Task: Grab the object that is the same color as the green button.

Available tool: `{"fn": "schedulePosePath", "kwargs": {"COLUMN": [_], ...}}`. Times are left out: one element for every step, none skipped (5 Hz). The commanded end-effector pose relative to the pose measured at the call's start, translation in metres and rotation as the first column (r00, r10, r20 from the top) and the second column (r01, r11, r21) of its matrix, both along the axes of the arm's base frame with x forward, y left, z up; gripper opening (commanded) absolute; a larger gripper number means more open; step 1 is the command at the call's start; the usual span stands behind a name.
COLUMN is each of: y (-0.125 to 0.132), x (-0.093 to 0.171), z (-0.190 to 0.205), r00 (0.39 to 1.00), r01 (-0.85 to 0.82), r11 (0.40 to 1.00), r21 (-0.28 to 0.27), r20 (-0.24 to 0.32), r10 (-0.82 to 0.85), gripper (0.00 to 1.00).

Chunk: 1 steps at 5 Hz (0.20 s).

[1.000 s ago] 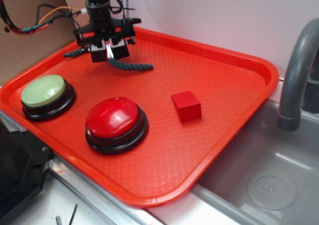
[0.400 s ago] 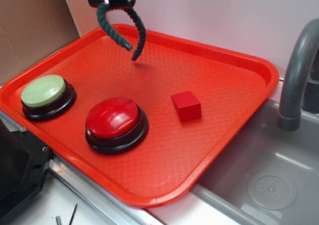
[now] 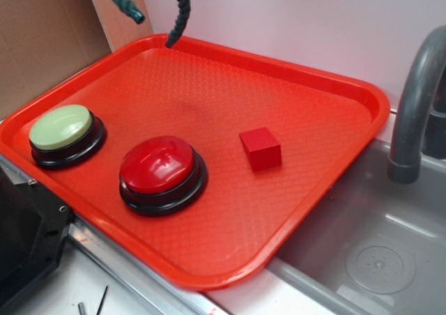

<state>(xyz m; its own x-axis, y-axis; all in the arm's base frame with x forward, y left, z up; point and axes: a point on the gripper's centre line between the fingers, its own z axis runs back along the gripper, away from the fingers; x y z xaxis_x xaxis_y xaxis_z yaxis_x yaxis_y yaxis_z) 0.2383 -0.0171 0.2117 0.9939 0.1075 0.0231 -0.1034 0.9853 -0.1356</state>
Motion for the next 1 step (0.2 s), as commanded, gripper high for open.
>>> {"fn": "schedulePosePath", "kwargs": {"y": [0.0176], "x": [-0.0012], "z": [0.0151], "r00": [0.991], "r01": [0.069], "r11": [0.997], "r21": [-0.028], "r20": [0.114], "r10": [-0.065], "gripper": [0.0]}}
